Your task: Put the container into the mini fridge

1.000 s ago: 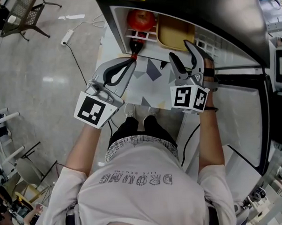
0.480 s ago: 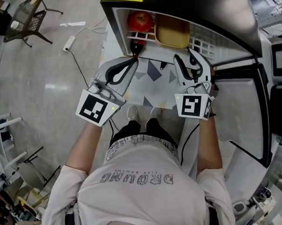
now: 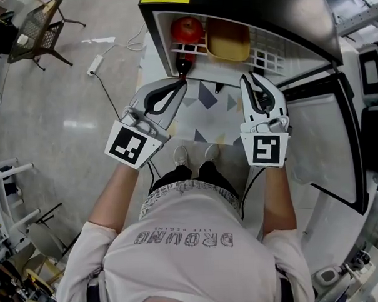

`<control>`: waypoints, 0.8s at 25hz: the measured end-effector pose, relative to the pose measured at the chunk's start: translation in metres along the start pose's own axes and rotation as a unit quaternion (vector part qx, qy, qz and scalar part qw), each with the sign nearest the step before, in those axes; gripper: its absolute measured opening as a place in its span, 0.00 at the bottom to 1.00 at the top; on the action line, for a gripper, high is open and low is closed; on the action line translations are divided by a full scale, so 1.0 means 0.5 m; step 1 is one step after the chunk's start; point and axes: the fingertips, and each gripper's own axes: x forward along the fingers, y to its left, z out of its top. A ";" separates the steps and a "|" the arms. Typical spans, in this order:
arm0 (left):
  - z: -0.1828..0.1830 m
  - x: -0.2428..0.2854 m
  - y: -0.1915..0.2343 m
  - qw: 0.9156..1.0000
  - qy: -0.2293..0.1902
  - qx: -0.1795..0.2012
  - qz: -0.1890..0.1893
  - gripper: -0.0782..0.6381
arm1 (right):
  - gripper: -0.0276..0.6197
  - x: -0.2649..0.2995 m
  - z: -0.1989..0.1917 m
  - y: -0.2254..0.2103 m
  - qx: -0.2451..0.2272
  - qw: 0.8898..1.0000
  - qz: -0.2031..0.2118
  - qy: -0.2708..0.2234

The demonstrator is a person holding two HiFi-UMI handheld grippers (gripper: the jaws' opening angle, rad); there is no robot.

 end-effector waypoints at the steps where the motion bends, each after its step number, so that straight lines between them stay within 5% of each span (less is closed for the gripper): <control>1: 0.001 -0.002 -0.002 1.000 0.000 0.001 -0.001 0.12 | 0.11 -0.006 0.002 0.001 0.006 1.000 -0.001 -0.002; 20: 0.018 -0.044 -0.041 1.000 -0.006 0.008 -0.027 0.12 | 0.05 -0.086 0.004 0.061 0.087 0.996 0.002 0.022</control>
